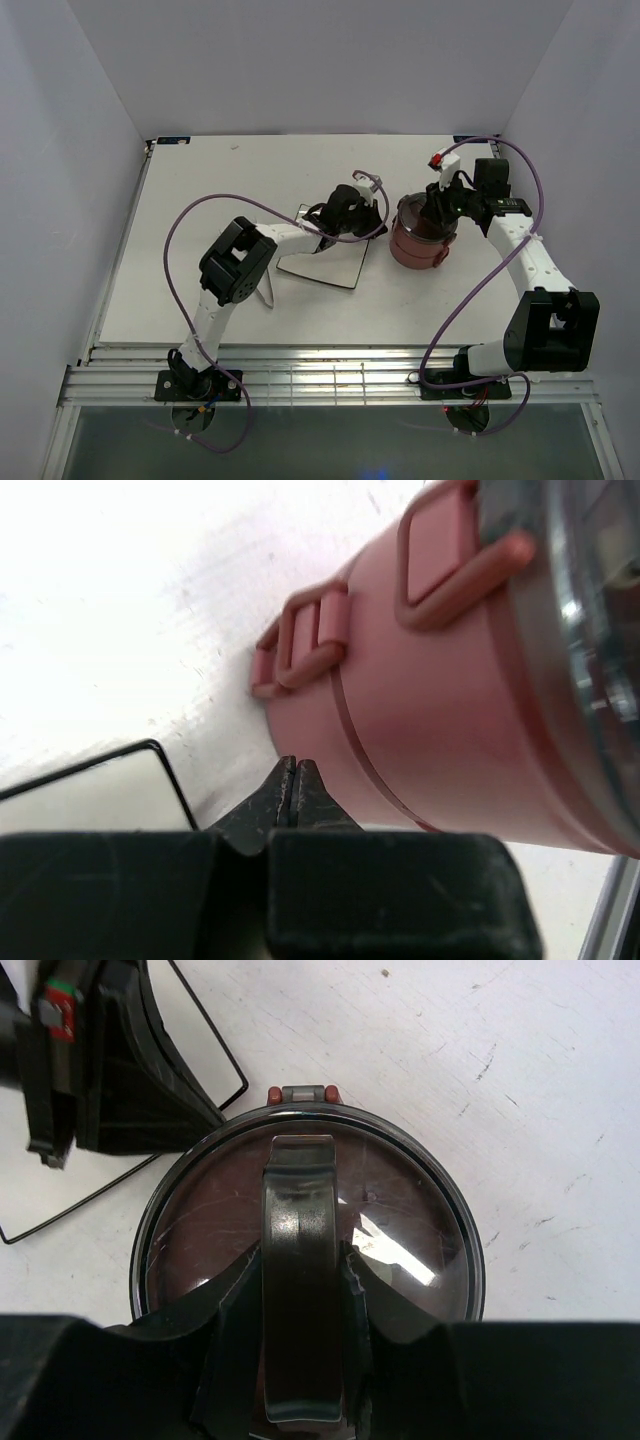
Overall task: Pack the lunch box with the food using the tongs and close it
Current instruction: Close the fastener on the packing box.
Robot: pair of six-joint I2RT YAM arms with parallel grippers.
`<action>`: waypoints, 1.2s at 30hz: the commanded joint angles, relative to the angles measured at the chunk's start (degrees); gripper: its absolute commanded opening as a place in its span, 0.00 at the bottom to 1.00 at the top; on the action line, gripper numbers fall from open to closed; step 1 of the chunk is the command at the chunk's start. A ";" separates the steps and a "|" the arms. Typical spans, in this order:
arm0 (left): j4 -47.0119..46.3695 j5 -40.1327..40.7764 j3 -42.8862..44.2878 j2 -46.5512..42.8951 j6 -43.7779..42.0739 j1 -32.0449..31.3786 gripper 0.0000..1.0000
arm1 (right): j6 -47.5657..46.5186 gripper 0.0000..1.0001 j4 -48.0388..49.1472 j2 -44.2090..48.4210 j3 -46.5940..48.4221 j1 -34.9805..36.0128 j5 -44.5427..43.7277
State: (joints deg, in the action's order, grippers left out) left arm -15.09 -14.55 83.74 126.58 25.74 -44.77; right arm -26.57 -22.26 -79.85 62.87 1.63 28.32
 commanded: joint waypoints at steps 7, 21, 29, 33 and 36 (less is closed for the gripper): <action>-1.61 -1.72 -4.11 -13.90 -1.57 1.09 0.01 | 0.11 0.49 -7.01 -0.13 -0.91 1.18 3.24; -0.64 -4.26 3.78 -12.16 -4.99 1.01 0.50 | 18.36 0.80 2.63 9.70 -1.08 1.10 -7.55; -0.38 -7.60 10.29 -6.62 -4.47 1.00 0.54 | 35.25 0.82 4.95 16.48 -3.19 1.01 -17.72; -0.29 -7.51 10.21 -4.78 -4.29 1.00 0.54 | 39.13 0.79 4.60 20.34 -8.19 0.75 -26.90; -0.38 -9.09 10.21 -3.72 -3.77 0.74 0.53 | 43.77 0.66 4.60 20.79 -11.35 0.31 -32.61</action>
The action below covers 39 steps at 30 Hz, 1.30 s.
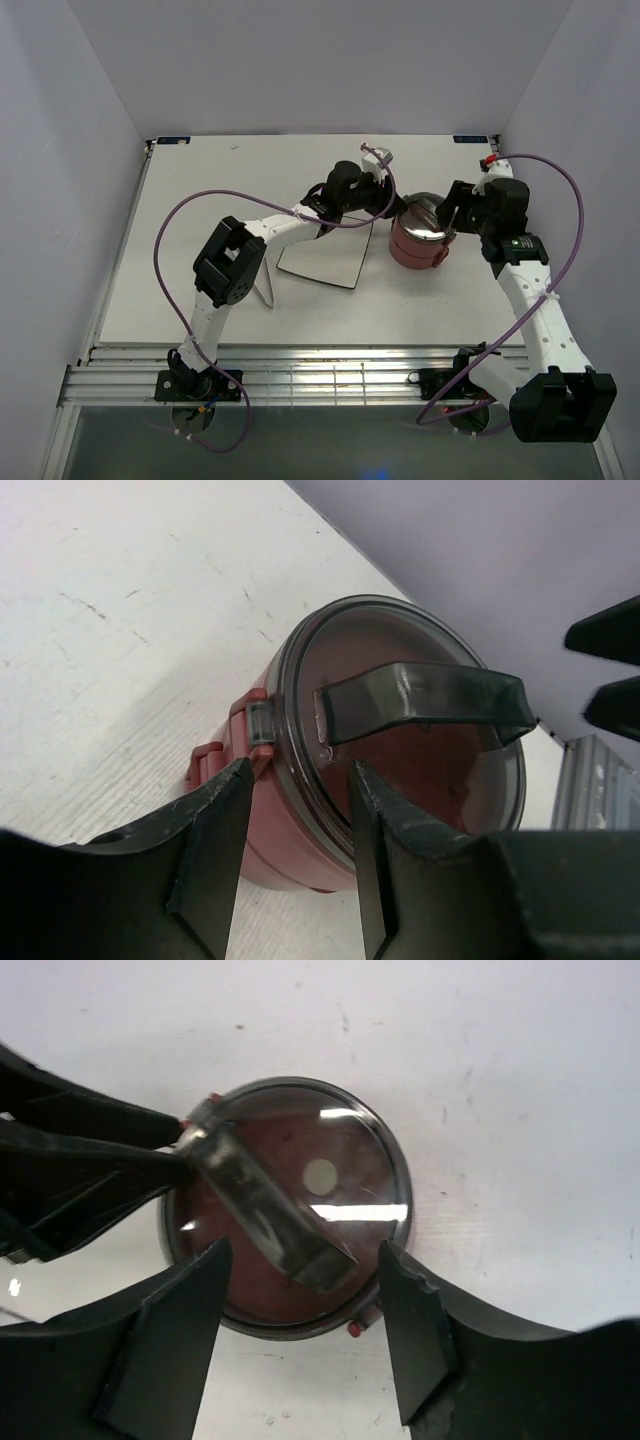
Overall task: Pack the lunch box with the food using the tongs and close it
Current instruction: Adjust the packing box at the center of the board.
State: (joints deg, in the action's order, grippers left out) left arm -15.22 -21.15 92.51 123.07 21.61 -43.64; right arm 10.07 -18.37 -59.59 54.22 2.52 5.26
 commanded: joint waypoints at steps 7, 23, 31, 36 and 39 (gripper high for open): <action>-0.25 -1.62 -2.67 -0.54 -0.16 -1.89 0.47 | 13.22 0.55 5.97 -1.05 -7.80 -0.77 -9.31; -2.18 4.00 -11.30 -4.85 1.51 -4.87 0.38 | 10.50 0.41 17.21 -14.75 -4.64 -5.60 2.30; -2.09 9.01 -12.62 -6.26 3.36 -6.63 0.41 | 8.67 0.39 21.98 -28.19 6.74 -7.00 10.71; -1.48 15.24 -13.85 -9.33 2.31 -7.08 0.47 | 7.25 0.40 15.04 -32.78 16.00 -9.55 8.11; 0.10 19.03 -12.45 -10.47 0.38 -7.08 0.52 | 8.04 0.43 11.52 -29.80 14.96 -11.92 3.46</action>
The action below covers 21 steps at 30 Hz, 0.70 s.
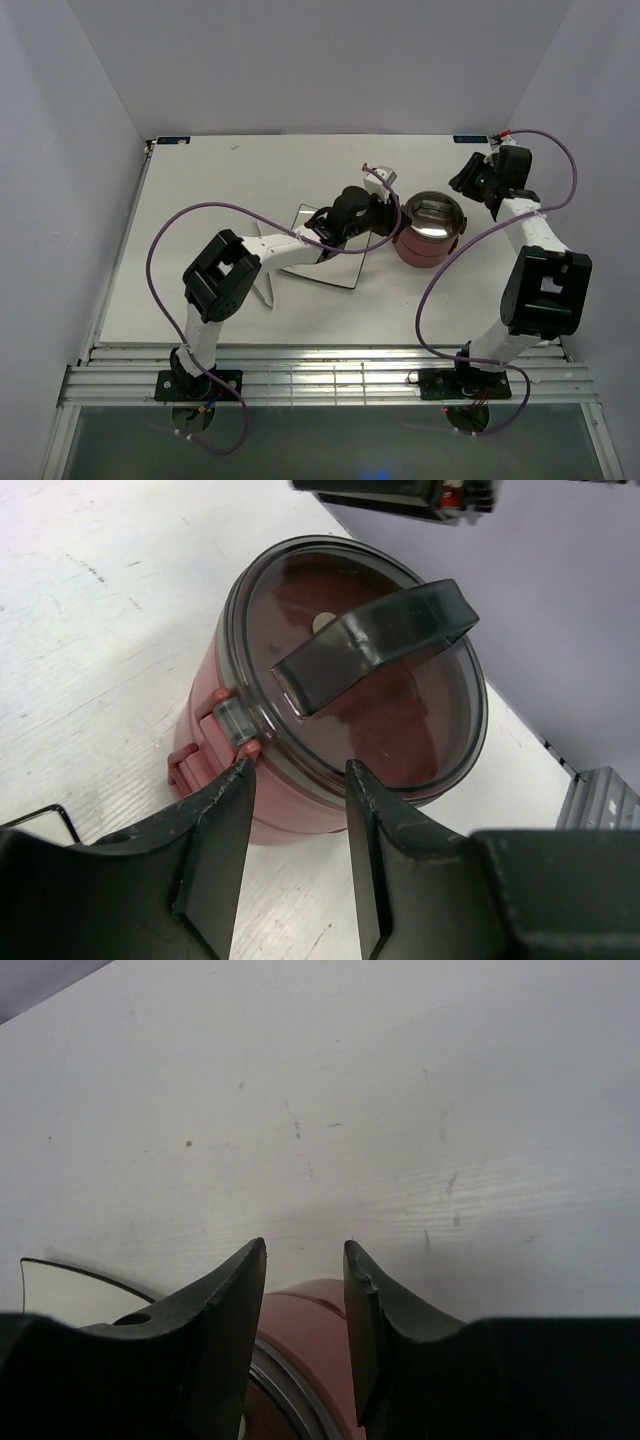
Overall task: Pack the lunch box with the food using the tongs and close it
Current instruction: Adjust the packing box at the center of the board.
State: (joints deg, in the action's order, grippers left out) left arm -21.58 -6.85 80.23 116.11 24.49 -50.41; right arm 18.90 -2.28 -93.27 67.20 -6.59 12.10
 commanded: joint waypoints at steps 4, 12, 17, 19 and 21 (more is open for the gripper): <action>9.10 8.60 2.48 -3.44 -4.45 -0.21 0.52 | -0.79 0.44 -6.24 8.80 -4.34 -6.41 -7.69; 14.10 12.55 3.36 -5.81 -5.59 0.49 0.16 | -2.19 0.12 -6.33 16.02 -17.44 -11.68 -10.43; 16.57 11.79 2.48 -6.17 -3.50 4.52 0.00 | -5.80 0.08 -9.22 14.71 -18.95 -12.22 -13.14; 18.06 9.85 5.01 -4.50 -2.87 5.93 0.00 | -6.85 0.08 -11.33 14.09 -18.42 -12.31 -16.30; 20.61 8.70 8.00 -0.65 -3.39 7.17 0.00 | -8.17 0.08 -12.04 13.04 -18.16 -12.22 -17.19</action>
State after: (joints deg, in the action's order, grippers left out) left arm -4.71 3.57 83.18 114.93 20.62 -45.71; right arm 14.06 -12.67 -79.29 47.88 -18.63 -1.21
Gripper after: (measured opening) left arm 0.022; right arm 0.078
